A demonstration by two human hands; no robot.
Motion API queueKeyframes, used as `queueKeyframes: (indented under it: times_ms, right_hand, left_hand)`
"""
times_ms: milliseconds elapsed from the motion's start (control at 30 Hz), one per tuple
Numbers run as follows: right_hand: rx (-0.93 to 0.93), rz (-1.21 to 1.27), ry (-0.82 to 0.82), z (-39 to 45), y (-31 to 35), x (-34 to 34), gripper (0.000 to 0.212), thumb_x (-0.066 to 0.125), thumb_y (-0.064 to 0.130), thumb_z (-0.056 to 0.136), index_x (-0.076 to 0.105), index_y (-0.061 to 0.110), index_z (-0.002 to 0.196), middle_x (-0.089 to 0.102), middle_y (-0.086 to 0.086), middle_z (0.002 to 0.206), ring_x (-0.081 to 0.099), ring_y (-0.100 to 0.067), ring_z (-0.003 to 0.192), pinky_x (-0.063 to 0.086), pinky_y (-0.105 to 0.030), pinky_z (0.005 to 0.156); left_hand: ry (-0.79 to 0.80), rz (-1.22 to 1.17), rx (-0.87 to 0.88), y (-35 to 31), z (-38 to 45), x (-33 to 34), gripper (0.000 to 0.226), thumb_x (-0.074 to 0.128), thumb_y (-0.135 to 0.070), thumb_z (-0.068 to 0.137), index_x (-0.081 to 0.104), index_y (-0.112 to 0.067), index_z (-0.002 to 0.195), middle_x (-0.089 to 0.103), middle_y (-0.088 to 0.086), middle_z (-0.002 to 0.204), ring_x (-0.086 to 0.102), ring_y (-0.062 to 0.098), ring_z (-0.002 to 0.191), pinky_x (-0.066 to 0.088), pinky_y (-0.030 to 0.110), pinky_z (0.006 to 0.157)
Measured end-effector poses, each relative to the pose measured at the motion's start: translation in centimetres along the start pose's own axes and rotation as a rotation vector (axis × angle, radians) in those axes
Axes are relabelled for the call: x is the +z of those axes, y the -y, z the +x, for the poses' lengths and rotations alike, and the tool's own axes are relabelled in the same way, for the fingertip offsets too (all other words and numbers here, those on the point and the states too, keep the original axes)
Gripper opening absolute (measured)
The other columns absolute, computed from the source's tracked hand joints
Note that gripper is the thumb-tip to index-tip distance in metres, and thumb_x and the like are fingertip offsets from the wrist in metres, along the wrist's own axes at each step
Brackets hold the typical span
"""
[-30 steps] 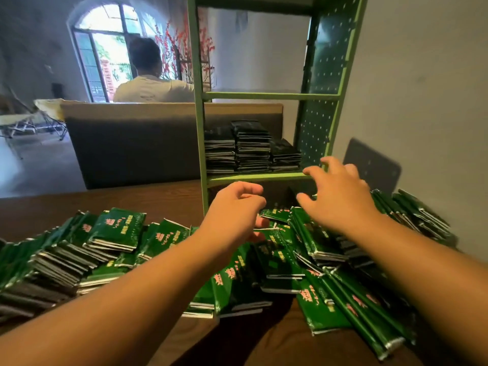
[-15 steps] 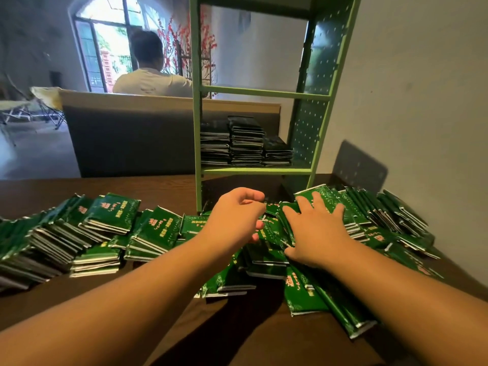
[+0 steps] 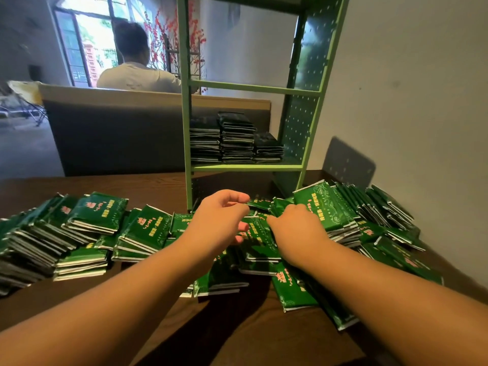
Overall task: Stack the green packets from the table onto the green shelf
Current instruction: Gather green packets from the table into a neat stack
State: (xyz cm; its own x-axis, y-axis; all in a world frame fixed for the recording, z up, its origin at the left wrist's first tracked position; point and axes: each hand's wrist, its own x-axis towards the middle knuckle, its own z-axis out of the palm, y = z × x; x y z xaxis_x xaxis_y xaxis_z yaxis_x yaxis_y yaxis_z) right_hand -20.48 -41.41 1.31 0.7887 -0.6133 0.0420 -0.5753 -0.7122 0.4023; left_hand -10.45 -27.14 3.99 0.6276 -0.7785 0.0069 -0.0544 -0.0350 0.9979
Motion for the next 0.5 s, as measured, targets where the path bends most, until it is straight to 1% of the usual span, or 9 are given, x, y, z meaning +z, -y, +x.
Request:
queueKeyframes:
  times_ms: [33, 100, 167, 300, 367, 433, 500]
  right_hand:
    - [-0.002, 0.019, -0.02, 0.1, 0.1, -0.1, 0.036, 0.061, 0.014, 0.091, 0.054, 0.017, 0.126, 0.056, -0.015, 0.105, 0.055, -0.033, 0.098, 0.049, -0.039, 0.066]
    - [0.0, 0.065, -0.063, 0.2, 0.2, -0.2, 0.034, 0.063, 0.016, 0.088, 0.057, 0.015, 0.122, 0.057, -0.013, 0.101, 0.055, -0.032, 0.098, 0.05, -0.04, 0.068]
    - [0.003, 0.114, -0.113, 0.2, 0.4, -0.6, 0.038, 0.065, 0.021, 0.087, 0.057, 0.018, 0.123, 0.058, -0.011, 0.101, 0.054, -0.032, 0.1, 0.05, -0.04, 0.07]
    - [0.028, 0.251, -0.169, -0.6, 1.0, -2.3, 0.046, 0.061, 0.029, 0.086, 0.056, 0.029, 0.131, 0.062, -0.005, 0.109, 0.056, -0.03, 0.108, 0.051, -0.038, 0.081]
    - [0.047, 0.355, -0.198, -0.9, 1.6, -3.3, 0.05, 0.06, 0.032, 0.085, 0.055, 0.036, 0.134, 0.064, -0.001, 0.115, 0.058, -0.028, 0.111, 0.051, -0.036, 0.082]
    - [0.073, 0.495, -0.218, -1.2, 2.2, -4.2, 0.056, 0.06, 0.031, 0.082, 0.056, 0.043, 0.136, 0.067, 0.004, 0.121, 0.06, -0.025, 0.113, 0.052, -0.035, 0.084]
    - [0.093, 0.659, -0.231, -1.4, 2.9, -4.8, 0.057, 0.062, 0.03, 0.079, 0.057, 0.047, 0.134, 0.069, 0.008, 0.123, 0.063, -0.022, 0.111, 0.053, -0.033, 0.086]
  left_hand:
    - [-0.008, 0.0, -0.004, 0.1, 0.0, -0.2, 0.019, 0.057, -0.01, 0.098, 0.067, -0.022, 0.11, 0.063, 0.0, 0.103, 0.064, 0.015, 0.078, 0.054, 0.031, 0.067]
    - [-0.013, -0.002, -0.015, 0.3, 0.0, -0.5, 0.019, 0.057, -0.01, 0.099, 0.067, -0.022, 0.109, 0.064, 0.001, 0.103, 0.064, 0.016, 0.079, 0.054, 0.032, 0.068]
    - [-0.02, -0.006, -0.029, 0.5, 0.0, -0.8, 0.018, 0.057, -0.009, 0.099, 0.067, -0.021, 0.109, 0.064, 0.002, 0.104, 0.064, 0.017, 0.08, 0.053, 0.034, 0.068]
    - [-0.03, -0.06, -0.093, 1.0, -0.3, -1.0, 0.017, 0.056, -0.01, 0.1, 0.067, -0.02, 0.109, 0.066, 0.008, 0.111, 0.066, 0.019, 0.08, 0.054, 0.035, 0.068]
    - [-0.022, -0.155, -0.167, 1.5, -0.5, -0.9, 0.019, 0.055, -0.008, 0.1, 0.066, -0.018, 0.112, 0.065, 0.01, 0.113, 0.067, 0.021, 0.079, 0.056, 0.038, 0.07]
    - [-0.022, -0.319, -0.287, 1.8, -0.8, -0.5, 0.02, 0.054, -0.009, 0.101, 0.063, -0.017, 0.116, 0.065, 0.011, 0.113, 0.067, 0.026, 0.083, 0.058, 0.04, 0.072]
    - [-0.013, -0.475, -0.389, 2.1, -1.2, -0.2, 0.014, 0.052, -0.016, 0.101, 0.063, -0.017, 0.111, 0.064, 0.012, 0.115, 0.062, 0.028, 0.089, 0.056, 0.042, 0.075]
